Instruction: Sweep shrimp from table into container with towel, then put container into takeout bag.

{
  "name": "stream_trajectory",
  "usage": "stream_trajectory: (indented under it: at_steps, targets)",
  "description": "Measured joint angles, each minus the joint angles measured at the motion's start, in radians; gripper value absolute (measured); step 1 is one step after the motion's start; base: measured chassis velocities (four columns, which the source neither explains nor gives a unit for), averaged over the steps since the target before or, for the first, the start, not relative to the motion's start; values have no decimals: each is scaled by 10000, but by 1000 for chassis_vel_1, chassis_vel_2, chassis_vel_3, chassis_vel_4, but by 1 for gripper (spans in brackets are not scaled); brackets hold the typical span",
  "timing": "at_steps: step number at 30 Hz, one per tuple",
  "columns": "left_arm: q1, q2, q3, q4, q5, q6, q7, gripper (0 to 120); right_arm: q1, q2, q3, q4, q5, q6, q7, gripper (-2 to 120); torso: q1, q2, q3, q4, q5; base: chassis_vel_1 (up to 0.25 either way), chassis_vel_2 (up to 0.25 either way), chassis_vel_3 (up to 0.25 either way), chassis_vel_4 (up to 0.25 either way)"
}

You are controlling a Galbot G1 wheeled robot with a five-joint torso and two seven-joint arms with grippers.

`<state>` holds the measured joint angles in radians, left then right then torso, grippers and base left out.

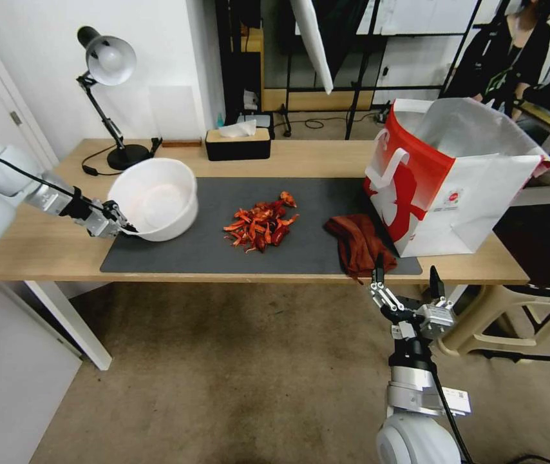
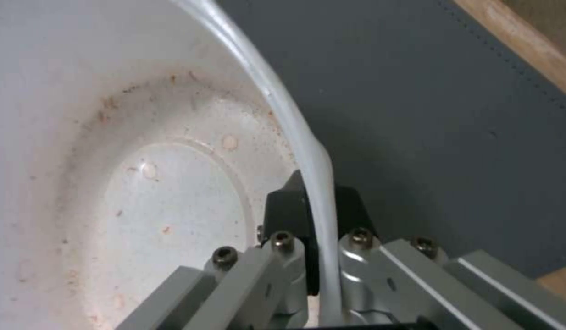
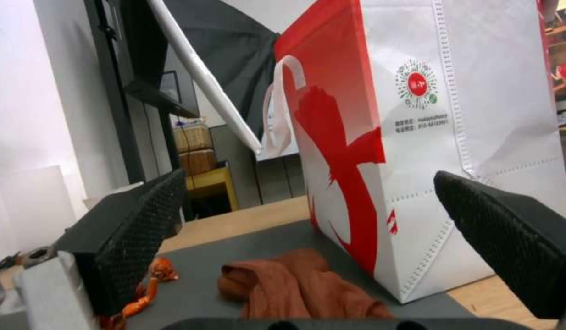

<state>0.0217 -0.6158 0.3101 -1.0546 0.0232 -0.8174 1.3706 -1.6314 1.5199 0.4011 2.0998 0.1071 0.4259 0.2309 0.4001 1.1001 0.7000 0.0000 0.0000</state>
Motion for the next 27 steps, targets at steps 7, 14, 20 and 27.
stream_trajectory:
  at_steps: [7, 14, 20, 27]
  targets:
    - [-636, 238, 676, -362, -707, -9, 220, 0, 64, -26, -42, -54, 5, 7, 12, 100, -1, 0, -1, 0, 1, 0, 0, 0, 0]
    - [-1494, 579, 1353, -1281, -2073, -29, 986, 0, 128, -114, -29, -40, 41, -38, 19, 100, -2, 0, 0, -1, 1, 0, 0, 0, 0]
    - [-1636, 970, 1628, -2328, -2749, 204, 1106, 0, 102, -165, 2, -13, 69, -47, 19, 100, -2, 0, -1, 1, 0, 0, 0, 0, 0]
    - [-971, 1780, 1571, -4474, -3450, 639, 949, 0, 98, -208, 3, 3, 89, -80, 19, 100, -2, -1, 0, 0, 0, 0, 0, 0, 0]
